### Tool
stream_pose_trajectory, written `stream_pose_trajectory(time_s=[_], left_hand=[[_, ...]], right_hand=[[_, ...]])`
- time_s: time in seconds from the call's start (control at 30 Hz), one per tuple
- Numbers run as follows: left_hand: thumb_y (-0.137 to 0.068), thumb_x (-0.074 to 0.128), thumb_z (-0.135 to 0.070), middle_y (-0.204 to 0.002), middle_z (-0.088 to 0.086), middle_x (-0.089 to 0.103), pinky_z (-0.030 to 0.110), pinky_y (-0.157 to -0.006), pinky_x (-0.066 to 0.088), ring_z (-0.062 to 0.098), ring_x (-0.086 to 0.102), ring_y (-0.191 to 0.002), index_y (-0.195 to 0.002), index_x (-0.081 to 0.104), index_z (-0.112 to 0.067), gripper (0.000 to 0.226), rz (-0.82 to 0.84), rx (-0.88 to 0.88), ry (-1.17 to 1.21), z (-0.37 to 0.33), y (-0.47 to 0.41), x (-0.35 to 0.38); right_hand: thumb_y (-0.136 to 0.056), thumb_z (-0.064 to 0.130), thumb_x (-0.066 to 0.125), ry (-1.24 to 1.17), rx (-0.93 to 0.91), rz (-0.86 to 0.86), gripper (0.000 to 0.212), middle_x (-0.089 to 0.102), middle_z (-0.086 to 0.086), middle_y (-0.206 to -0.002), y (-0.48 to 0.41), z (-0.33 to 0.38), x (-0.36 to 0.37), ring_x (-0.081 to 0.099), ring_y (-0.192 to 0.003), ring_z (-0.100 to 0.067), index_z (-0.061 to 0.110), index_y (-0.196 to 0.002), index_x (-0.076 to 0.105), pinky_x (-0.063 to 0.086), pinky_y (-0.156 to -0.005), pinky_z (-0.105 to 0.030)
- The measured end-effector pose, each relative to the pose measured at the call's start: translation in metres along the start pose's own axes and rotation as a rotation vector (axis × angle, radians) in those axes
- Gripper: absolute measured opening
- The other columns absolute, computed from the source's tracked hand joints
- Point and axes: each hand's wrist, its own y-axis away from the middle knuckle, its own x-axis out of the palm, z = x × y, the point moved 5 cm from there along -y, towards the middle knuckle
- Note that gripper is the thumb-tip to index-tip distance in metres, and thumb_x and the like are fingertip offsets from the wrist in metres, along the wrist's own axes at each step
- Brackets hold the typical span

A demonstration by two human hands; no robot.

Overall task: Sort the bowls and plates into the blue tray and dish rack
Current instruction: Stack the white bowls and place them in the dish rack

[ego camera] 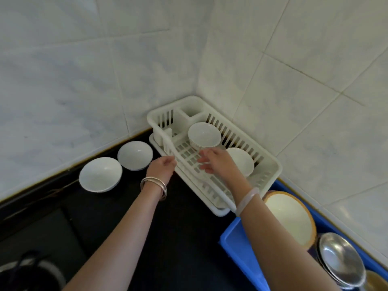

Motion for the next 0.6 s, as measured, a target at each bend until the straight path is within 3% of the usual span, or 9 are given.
stream_pose_trajectory(time_s=[0.1, 0.17, 0.33, 0.43, 0.6], left_hand=[[-0.084, 0.062, -0.015, -0.119, 0.008, 0.064, 0.034, -0.102, 0.043, 0.018, 0.058, -0.109, -0.118, 0.061, -0.013, 0.034, -0.161, 0.04, -0.086, 0.016, 0.013, -0.055], [-0.083, 0.063, -0.012, -0.121, 0.008, 0.064, 0.026, -0.094, 0.041, 0.017, 0.058, -0.105, -0.118, 0.061, -0.011, 0.035, -0.303, 0.045, -0.12, 0.026, 0.019, -0.089], [-0.084, 0.06, -0.009, -0.126, 0.013, 0.058, 0.031, -0.092, 0.041, 0.029, 0.056, -0.112, -0.119, 0.06, -0.012, 0.035, -0.611, -0.025, -0.131, 0.052, 0.016, -0.16], [-0.083, 0.062, -0.009, -0.13, 0.017, 0.054, 0.042, -0.102, 0.041, 0.034, 0.052, -0.118, -0.126, 0.055, -0.01, 0.044, -0.677, -0.064, -0.172, 0.065, 0.006, -0.185], [-0.083, 0.061, -0.007, -0.131, 0.016, 0.056, 0.041, -0.105, 0.037, 0.031, 0.051, -0.122, -0.133, 0.046, -0.009, 0.052, -0.621, -0.158, -0.103, 0.088, -0.01, -0.201]], right_hand=[[-0.096, 0.026, 0.042, 0.038, 0.058, 0.111, 0.026, 0.068, 0.0, -0.089, 0.003, -0.003, 0.055, 0.063, -0.07, -0.014, 0.014, -0.111, 0.061, 0.049, -0.066, -0.023], [-0.097, 0.027, 0.041, 0.057, 0.11, 0.177, 0.029, 0.066, 0.0, -0.092, -0.001, -0.01, 0.088, 0.062, -0.072, -0.012, 0.015, -0.117, 0.059, 0.048, -0.066, -0.023], [-0.098, 0.031, 0.042, 0.152, 0.174, 0.228, 0.039, 0.063, -0.004, -0.107, -0.026, -0.027, 0.15, 0.065, -0.09, -0.018, 0.014, -0.133, 0.047, 0.051, -0.076, -0.029], [-0.098, 0.03, 0.042, 0.212, 0.185, 0.207, 0.043, 0.062, -0.01, -0.117, -0.048, -0.031, 0.169, 0.064, -0.102, -0.025, 0.011, -0.136, 0.042, 0.053, -0.084, -0.034], [-0.095, 0.024, 0.044, 0.251, 0.203, 0.162, 0.037, 0.061, -0.019, -0.119, -0.074, -0.036, 0.186, 0.063, -0.091, -0.027, 0.004, -0.126, 0.048, 0.054, -0.081, -0.037]])
